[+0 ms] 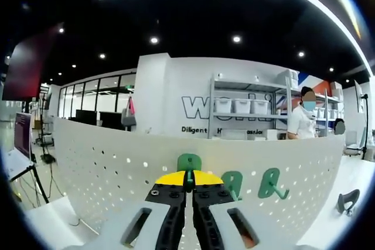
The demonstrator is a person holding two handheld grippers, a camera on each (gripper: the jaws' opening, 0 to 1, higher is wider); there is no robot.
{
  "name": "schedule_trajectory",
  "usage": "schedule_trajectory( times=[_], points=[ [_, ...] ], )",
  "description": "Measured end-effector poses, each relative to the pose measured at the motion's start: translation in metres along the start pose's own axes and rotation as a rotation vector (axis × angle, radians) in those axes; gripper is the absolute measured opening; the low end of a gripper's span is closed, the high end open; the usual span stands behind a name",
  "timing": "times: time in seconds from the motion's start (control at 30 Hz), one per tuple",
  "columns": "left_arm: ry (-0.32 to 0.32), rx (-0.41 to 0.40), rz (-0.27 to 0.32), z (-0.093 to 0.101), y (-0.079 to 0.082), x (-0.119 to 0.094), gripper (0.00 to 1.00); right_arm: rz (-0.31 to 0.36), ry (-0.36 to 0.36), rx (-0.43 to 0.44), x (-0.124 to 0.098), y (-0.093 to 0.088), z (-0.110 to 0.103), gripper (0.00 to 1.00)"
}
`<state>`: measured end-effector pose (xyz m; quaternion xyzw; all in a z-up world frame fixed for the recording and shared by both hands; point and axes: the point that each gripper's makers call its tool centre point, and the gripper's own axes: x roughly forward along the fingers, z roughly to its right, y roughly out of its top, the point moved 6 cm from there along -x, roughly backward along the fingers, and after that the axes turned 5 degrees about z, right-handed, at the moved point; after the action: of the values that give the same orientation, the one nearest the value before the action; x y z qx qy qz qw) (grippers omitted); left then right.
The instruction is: Insert the hook assembly into the mounting plate slot until the hook locks in place.
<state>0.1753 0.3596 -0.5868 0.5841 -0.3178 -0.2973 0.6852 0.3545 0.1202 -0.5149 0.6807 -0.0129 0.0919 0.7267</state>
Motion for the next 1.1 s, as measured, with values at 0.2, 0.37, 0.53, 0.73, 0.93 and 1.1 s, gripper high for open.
schedule_trajectory(
  times=[0.2, 0.37, 0.53, 0.73, 0.93, 1.1],
  points=[
    [0.002, -0.001, 0.003, -0.001, 0.001, 0.000, 0.87, -0.004, 0.001, -0.004, 0.000, -0.002, 0.000, 0.01],
    [-0.001, -0.001, 0.000, -0.001, 0.000, 0.000, 0.86, -0.010, 0.001, -0.005, 0.000, -0.004, 0.000, 0.01],
    [-0.002, 0.001, 0.002, 0.000, 0.001, 0.001, 0.86, -0.012, 0.002, -0.009, 0.000, -0.005, 0.000, 0.01],
    [0.000, 0.003, 0.005, 0.000, 0.002, 0.000, 0.86, -0.022, 0.004, -0.012, -0.001, -0.008, 0.000, 0.01],
    [0.003, 0.002, -0.002, 0.000, 0.001, -0.001, 0.85, -0.031, 0.007, -0.018, -0.001, -0.011, -0.001, 0.01],
    [0.003, 0.001, 0.002, 0.000, 0.002, -0.001, 0.85, -0.032, 0.007, -0.015, -0.001, -0.012, -0.002, 0.01]
  ],
)
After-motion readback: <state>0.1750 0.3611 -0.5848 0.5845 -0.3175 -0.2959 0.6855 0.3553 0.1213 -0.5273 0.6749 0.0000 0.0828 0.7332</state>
